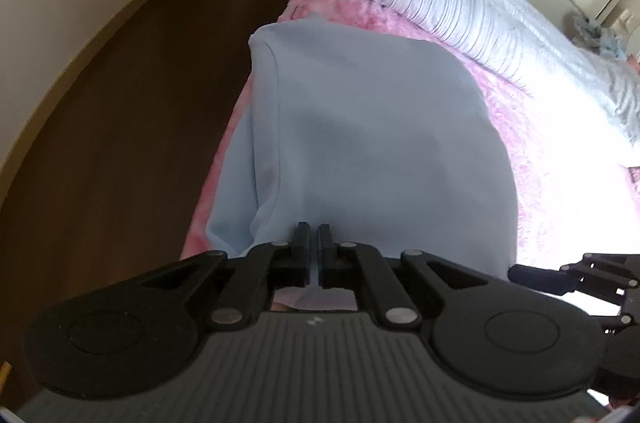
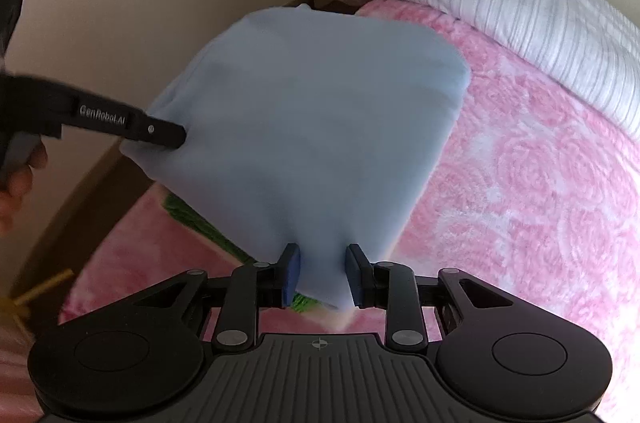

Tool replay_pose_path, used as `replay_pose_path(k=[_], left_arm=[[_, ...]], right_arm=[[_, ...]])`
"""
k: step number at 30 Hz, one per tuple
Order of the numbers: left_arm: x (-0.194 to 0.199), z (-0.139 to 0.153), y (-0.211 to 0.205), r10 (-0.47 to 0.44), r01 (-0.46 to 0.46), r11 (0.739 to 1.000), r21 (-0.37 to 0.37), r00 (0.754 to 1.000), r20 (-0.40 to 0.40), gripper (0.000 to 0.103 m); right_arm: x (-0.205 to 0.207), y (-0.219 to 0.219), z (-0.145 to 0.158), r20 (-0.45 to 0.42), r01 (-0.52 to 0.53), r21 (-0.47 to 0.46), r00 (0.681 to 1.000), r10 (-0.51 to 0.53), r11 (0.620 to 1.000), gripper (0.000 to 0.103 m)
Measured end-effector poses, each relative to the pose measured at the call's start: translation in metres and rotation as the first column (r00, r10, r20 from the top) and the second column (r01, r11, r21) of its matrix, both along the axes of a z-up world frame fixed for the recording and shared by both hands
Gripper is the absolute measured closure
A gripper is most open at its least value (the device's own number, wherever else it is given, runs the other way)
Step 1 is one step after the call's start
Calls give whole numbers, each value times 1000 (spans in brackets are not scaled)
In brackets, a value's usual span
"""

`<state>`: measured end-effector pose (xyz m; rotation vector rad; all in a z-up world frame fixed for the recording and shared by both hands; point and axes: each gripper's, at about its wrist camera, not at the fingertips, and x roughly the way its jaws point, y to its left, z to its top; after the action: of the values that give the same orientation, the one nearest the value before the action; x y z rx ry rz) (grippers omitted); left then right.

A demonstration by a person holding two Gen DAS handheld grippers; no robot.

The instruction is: Fold clothes

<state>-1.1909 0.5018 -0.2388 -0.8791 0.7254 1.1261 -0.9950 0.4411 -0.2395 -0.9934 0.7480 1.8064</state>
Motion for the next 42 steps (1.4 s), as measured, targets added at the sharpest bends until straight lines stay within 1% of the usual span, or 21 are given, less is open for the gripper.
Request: replay_pose_path(k=[1, 5, 6, 8, 10, 13, 17, 20, 22, 24, 26, 28, 29, 33, 35, 37, 40, 42], left_arm=[[2, 3, 1, -2, 2, 1000, -1, 1000, -15, 101], [7, 22, -1, 25, -27, 999, -23, 998, -62, 100], [8, 29, -4, 38, -41, 999, -27, 996, -82, 96], [11, 45, -14, 65, -69, 997, -31, 989, -130, 69], [15, 61, -26, 71, -74, 997, -18, 987, -146, 67], [22, 83, -39, 66, -69, 997, -18, 988, -143, 65], [31, 110, -53, 72, -73, 997, -4, 989, -127, 65], [37, 130, -67, 82, -79, 996, 28, 985, -154, 63], [43, 139, -73, 89, -81, 995, 53, 980, -177, 60], [48, 149, -79, 100, -87, 993, 75, 977, -186, 55], [51, 159, -85, 112, -95, 991, 96, 976, -185, 47], [54, 166, -89, 125, -104, 988, 116, 973, -192, 42], [54, 168, -91, 132, -109, 987, 122, 971, -198, 41], [54, 170, -95, 160, -134, 982, 130, 962, -221, 41], [53, 168, -96, 181, -152, 979, 133, 954, -238, 41], [53, 172, -104, 189, -155, 977, 149, 949, -251, 41], [57, 178, -116, 191, -139, 971, 196, 941, -280, 41], [61, 181, -122, 180, -119, 969, 217, 940, -288, 41]], right_arm=[[-2, 1, -1, 9, -3, -3, 1000, 4, 1000, 74], [-7, 1, 11, 30, 8, -38, 1000, -6, 999, 74], [-6, 0, 16, 28, 13, -51, 1000, -11, 999, 74], [-1, -4, 24, 6, 36, -96, 999, -36, 995, 74], [5, -6, 34, -33, 52, -147, 998, -57, 988, 74], [11, -12, 53, -89, 79, -187, 991, -97, 979, 74], [17, -24, 80, -78, 107, -156, 990, -120, 982, 73], [23, -30, 98, -81, 133, -127, 986, -144, 983, 69], [27, -35, 110, -88, 156, -110, 982, -166, 982, 58], [30, -40, 121, -95, 171, -86, 979, -179, 982, 52], [31, -43, 129, -96, 183, -66, 977, -189, 981, 47], [32, -47, 137, -98, 196, -50, 975, -200, 979, 41], [33, -48, 140, -99, 197, -45, 975, -200, 979, 41], [36, -55, 151, -80, 208, -41, 974, -211, 977, 39], [37, -58, 157, -51, 216, -41, 975, -218, 976, 39], [37, -61, 162, -30, 219, -29, 975, -220, 975, 39], [38, -68, 166, -37, 218, 8, 975, -218, 976, 39], [41, -73, 171, -58, 223, 23, 973, -222, 975, 39]])
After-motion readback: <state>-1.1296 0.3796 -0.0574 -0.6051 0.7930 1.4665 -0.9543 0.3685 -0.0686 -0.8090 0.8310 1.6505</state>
